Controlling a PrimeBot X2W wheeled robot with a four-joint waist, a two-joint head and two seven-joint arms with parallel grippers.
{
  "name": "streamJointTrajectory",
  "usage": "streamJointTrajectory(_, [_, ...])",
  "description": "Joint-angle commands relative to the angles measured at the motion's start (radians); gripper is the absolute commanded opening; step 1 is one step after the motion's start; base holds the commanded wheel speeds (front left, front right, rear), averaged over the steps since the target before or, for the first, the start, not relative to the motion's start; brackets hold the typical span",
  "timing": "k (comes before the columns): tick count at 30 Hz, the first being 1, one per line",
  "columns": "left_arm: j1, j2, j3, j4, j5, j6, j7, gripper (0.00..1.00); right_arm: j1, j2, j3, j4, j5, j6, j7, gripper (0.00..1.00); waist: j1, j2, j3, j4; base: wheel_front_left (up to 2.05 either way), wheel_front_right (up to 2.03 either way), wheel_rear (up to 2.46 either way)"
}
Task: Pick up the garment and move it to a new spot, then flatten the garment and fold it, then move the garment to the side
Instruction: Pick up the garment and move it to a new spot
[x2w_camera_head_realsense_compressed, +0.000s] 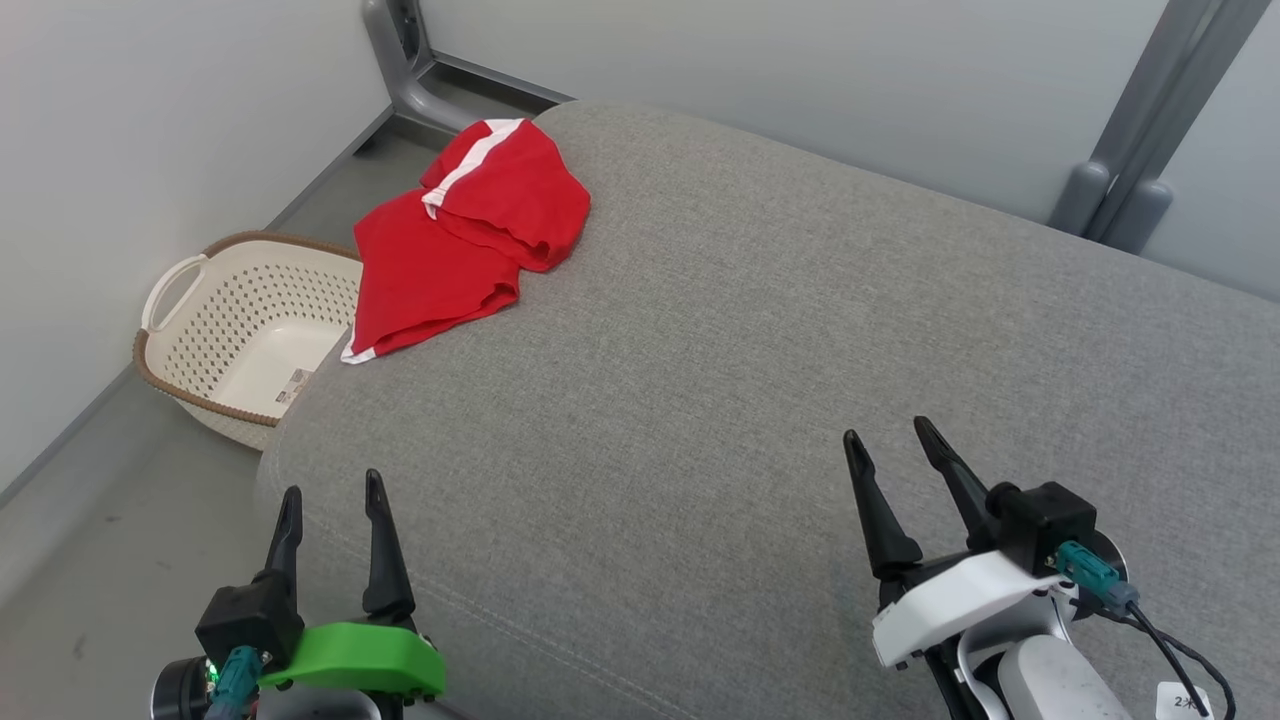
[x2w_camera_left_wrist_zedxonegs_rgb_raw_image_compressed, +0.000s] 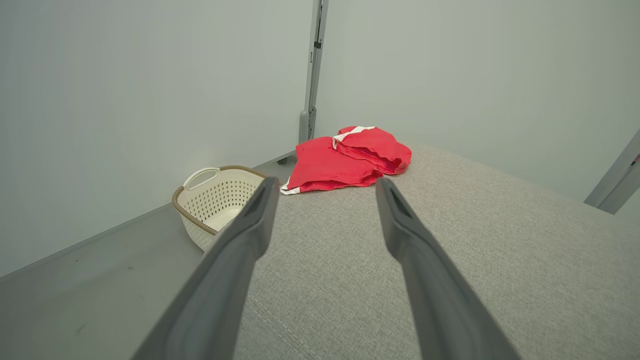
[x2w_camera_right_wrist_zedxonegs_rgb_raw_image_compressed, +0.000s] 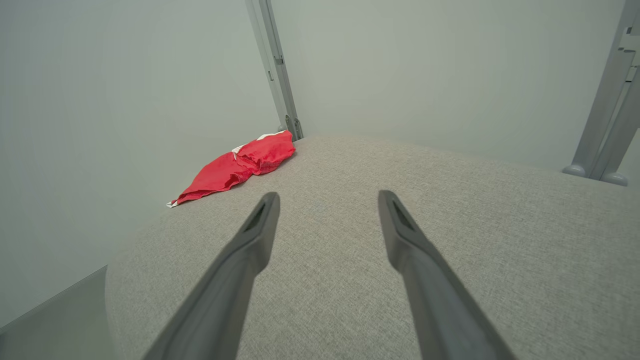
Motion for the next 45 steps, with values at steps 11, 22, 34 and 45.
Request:
streamJointTrajectory(11, [-0.135, 0.072, 0.02, 0.054, -0.002, -0.055, 0.021, 1.0, -0.003, -0.003, -0.053, -0.082, -0.047, -0.001, 0.018, 1.0, 0.0, 0.0, 0.055, -0.037, 0.0, 0.0, 0.0])
streamJointTrajectory(22, [-0.69, 0.302, 0.067, 0.207, -0.045, -0.194, 0.262, 1.0, -0.131, -0.005, -0.056, -0.258, -0.189, -0.001, 0.144, 1.0, 0.0, 0.0, 0.28, -0.252, 0.0, 0.0, 0.0])
streamJointTrajectory(34, [-1.003, 0.362, 0.086, 0.571, -0.159, -0.233, 0.507, 1.0, -0.183, -0.003, -0.063, -0.425, -0.26, -0.001, 0.231, 1.0, 0.0, 0.0, 0.531, -0.422, 0.0, 0.0, 0.0])
streamJointTrajectory(45, [-1.025, 0.331, 0.116, 0.78, -0.238, -0.233, 0.592, 1.0, -0.158, -0.003, -0.096, -0.475, -0.262, -0.001, 0.233, 1.0, 0.0, 0.0, 0.588, -0.444, 0.0, 0.0, 0.0])
